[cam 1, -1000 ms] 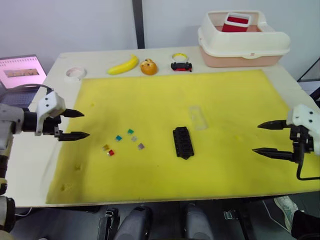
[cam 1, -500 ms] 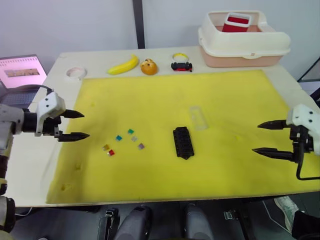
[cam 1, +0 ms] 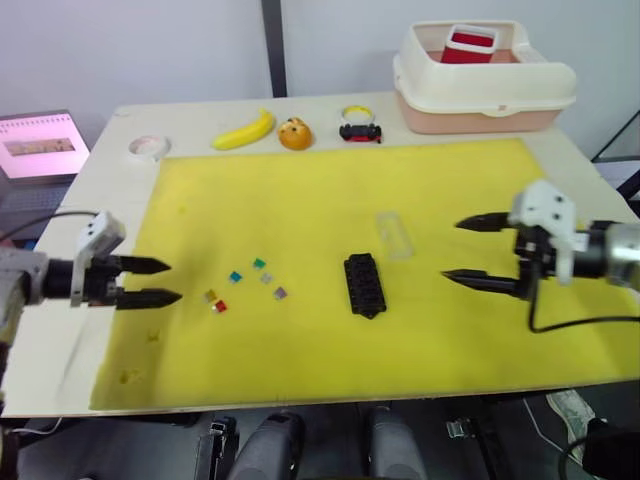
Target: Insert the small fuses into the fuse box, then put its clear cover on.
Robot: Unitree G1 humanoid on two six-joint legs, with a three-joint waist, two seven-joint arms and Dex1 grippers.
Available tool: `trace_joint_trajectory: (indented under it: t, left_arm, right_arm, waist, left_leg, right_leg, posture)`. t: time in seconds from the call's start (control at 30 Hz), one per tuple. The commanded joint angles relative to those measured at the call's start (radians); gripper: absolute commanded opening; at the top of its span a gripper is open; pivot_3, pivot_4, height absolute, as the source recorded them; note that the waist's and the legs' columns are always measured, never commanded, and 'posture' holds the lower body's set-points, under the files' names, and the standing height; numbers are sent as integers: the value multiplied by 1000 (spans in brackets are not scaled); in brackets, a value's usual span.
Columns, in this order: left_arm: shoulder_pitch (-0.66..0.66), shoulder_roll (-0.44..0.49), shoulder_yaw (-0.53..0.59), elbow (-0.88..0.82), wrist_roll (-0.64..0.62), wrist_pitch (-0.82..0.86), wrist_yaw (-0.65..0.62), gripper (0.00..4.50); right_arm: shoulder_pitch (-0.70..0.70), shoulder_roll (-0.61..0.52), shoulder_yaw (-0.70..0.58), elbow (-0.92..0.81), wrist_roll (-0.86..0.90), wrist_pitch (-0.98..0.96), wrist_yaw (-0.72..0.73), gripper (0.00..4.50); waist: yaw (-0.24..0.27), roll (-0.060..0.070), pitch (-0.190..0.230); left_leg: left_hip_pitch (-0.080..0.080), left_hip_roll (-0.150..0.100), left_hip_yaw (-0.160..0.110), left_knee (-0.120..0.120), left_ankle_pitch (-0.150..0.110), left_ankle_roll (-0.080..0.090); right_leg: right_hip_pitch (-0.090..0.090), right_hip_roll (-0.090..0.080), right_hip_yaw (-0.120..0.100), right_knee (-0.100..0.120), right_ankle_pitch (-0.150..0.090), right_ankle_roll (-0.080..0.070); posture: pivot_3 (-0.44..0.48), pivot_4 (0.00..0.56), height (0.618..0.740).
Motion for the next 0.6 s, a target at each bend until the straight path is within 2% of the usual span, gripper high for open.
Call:
trace_joint_trajectory:
  t: [0.03, 0.13, 0.27, 0.43, 0.6]
  left_arm:
    - [41, 31, 63, -56, -76, 133, 9, 4500]
    - [53, 31, 77, -68, -133, 247, 16, 4500]
    - [45, 28, 60, -69, -167, 319, 16, 4500]
    - [-19, 15, 28, -20, -199, 403, 15, 4500]
    - [-89, 12, -54, 53, -186, 448, -17, 4500]
  right_arm:
    - [-73, 34, 88, -95, 16, 46, -37, 4462]
    - [-153, 85, 176, -133, 20, 85, -57, 4462]
    - [-222, 118, 241, -144, 6, 114, -71, 4462]
    - [-254, 129, 264, -171, 19, 151, -82, 4462]
    - [-277, 135, 282, -210, 32, 179, -82, 4462]
  waist:
    - [5, 0, 0]
    - [9, 0, 0]
    - [6, 0, 0]
    - [6, 0, 0]
    - [4, 0, 0]
  left_leg:
    - [0, 0, 0, 0, 0, 0]
    - [0, 0, 0, 0, -1, 3]
    - [0, -1, -1, 0, -1, 2]
    - [0, 0, -1, 0, 0, 1]
    - [0, 0, -1, 0, 0, 0]
  right_leg:
    - [0, 0, 0, 0, 0, 0]
    - [1, 0, 0, 0, 0, 0]
    - [1, 0, 0, 0, 0, 0]
    - [0, 0, 0, 0, 0, 0]
    - [0, 0, 0, 0, 0, 0]
  posture:
    - [0, 150, 740]
    - [0, 150, 740]
    - [0, 150, 740]
    - [0, 150, 740]
    - [0, 150, 740]
